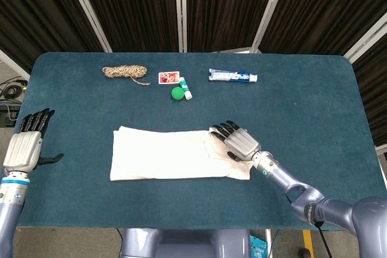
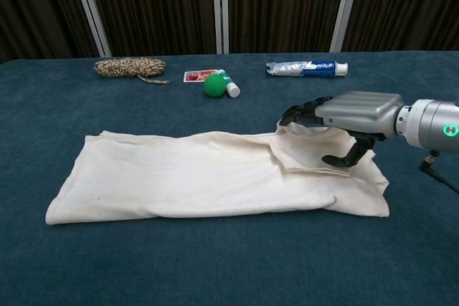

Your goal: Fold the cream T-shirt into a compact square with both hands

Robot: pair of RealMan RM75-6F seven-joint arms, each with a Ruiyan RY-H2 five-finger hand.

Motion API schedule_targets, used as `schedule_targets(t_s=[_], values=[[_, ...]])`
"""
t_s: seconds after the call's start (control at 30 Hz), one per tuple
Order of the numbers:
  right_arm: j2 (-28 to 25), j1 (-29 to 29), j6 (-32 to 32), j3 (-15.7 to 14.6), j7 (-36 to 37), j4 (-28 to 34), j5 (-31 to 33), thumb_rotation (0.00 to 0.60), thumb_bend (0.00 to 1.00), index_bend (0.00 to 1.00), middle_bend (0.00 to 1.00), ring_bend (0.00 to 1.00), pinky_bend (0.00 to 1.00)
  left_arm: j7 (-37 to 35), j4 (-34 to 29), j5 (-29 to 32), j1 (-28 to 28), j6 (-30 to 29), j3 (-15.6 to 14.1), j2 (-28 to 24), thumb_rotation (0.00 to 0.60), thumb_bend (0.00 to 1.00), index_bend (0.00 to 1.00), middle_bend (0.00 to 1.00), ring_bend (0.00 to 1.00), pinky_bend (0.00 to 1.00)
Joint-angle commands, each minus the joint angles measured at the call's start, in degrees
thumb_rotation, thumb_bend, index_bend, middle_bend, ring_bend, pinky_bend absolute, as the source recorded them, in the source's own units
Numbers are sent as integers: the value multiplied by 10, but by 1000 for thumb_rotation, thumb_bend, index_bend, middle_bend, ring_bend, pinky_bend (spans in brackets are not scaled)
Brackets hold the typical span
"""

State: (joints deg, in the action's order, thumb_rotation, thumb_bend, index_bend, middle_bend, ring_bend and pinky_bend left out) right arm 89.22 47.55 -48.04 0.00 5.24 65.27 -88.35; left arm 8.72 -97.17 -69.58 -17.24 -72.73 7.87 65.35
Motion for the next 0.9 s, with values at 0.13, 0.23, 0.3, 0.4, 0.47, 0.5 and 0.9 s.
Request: schedule_targets(t_s=[0.13, 0.23, 0.3, 0.4, 0.47, 0.5, 0.9], values=[[-15, 12, 31, -8, 22, 25, -3, 600, 424, 75, 42, 0, 0, -3, -3, -5, 0, 0, -1, -2, 600, 0, 0, 0, 0, 0], [-21, 20, 44, -13, 35, 34, -9, 600, 440, 78, 61, 6, 2, -6, -4, -8, 0, -1, -1, -3, 600, 0, 0, 0, 0, 0], [-22, 22, 49, -14, 39, 38, -10, 600, 442, 86, 83, 39, 27, -8, -5, -9, 1, -1, -1, -4, 600, 0, 0, 0, 0, 0], [-25, 25, 55, -15, 46, 45, -8, 600, 445, 99, 107, 86, 77, -9, -5, -10, 2, -2, -1, -5, 600, 0, 0, 0, 0, 0], [-27, 25, 57, -15, 48, 47, -8, 600, 446, 101, 111, 95, 83, -10, -5, -9, 2, -3, -1, -5, 600, 0, 0, 0, 0, 0], [-28, 25, 57, -17, 48, 49, -9, 600, 447, 102, 111, 98, 87, -12, -5, -9, 2, -2, -1, -6, 600, 0, 0, 0, 0, 0], [-30, 13, 49, -28, 47, 60, -11, 600, 443, 57, 12, 108, 166, -18, -11, -17, 4, -5, -2, -10, 600, 0, 0, 0, 0, 0]])
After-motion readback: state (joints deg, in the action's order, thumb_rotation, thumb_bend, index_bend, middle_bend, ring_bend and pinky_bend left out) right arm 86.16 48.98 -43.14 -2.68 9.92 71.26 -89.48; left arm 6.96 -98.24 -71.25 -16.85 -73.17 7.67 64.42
